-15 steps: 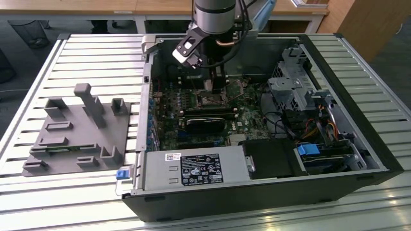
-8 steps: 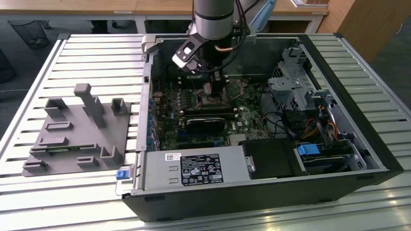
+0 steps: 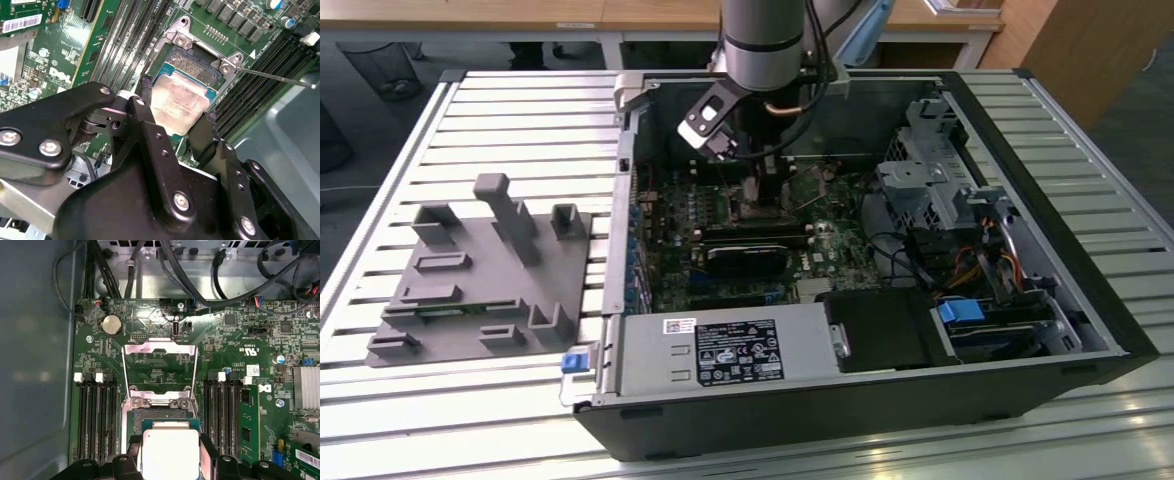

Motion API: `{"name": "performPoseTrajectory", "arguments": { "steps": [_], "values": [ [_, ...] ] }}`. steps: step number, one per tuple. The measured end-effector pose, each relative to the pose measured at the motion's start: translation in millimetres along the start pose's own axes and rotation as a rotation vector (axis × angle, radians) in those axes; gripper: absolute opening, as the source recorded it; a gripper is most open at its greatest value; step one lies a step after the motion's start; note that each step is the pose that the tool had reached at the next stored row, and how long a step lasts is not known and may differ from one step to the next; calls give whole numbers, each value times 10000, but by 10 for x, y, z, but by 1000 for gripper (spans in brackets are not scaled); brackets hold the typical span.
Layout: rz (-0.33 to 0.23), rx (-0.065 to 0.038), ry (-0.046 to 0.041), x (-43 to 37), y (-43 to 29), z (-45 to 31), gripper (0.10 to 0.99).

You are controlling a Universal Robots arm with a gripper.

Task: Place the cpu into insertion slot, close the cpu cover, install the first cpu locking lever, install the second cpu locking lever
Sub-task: 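Place the cpu into insertion slot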

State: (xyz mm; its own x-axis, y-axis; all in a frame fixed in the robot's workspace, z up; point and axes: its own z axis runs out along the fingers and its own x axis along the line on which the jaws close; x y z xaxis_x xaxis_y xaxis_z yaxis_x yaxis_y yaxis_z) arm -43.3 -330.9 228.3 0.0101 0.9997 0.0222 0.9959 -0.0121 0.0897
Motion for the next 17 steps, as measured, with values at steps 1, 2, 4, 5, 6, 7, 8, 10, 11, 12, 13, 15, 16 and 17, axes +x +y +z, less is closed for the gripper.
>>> {"name": "performPoseTrajectory", "arguments": {
  "steps": [1, 2, 4, 5, 6, 7, 8, 10, 11, 12, 13, 15, 16, 17],
  "values": [
    [0, 0, 0, 1, -2, 17, 541],
    [0, 0, 0, 3, -3, 34, 541],
    [0, 0, 0, 4, -6, 61, 541],
    [1, 0, 0, 4, -9, 73, 541],
    [1, 0, 1, 4, -13, 84, 541],
    [1, 0, 1, 4, -15, 94, 541],
    [-1, 0, 0, 4, -16, 102, 541],
    [-1, 1, 2, 4, -18, 111, 541],
    [1, 1, 6, 4, -19, 115, 541],
    [1, 0, 8, 4, -19, 119, 541],
    [1, 0, 9, 5, -20, 124, 541],
    [1, 1, 10, 7, -21, 132, 541],
    [1, 1, 11, 8, -21, 135, 541],
    [1, 1, 13, 9, -21, 137, 541]
  ]
}}
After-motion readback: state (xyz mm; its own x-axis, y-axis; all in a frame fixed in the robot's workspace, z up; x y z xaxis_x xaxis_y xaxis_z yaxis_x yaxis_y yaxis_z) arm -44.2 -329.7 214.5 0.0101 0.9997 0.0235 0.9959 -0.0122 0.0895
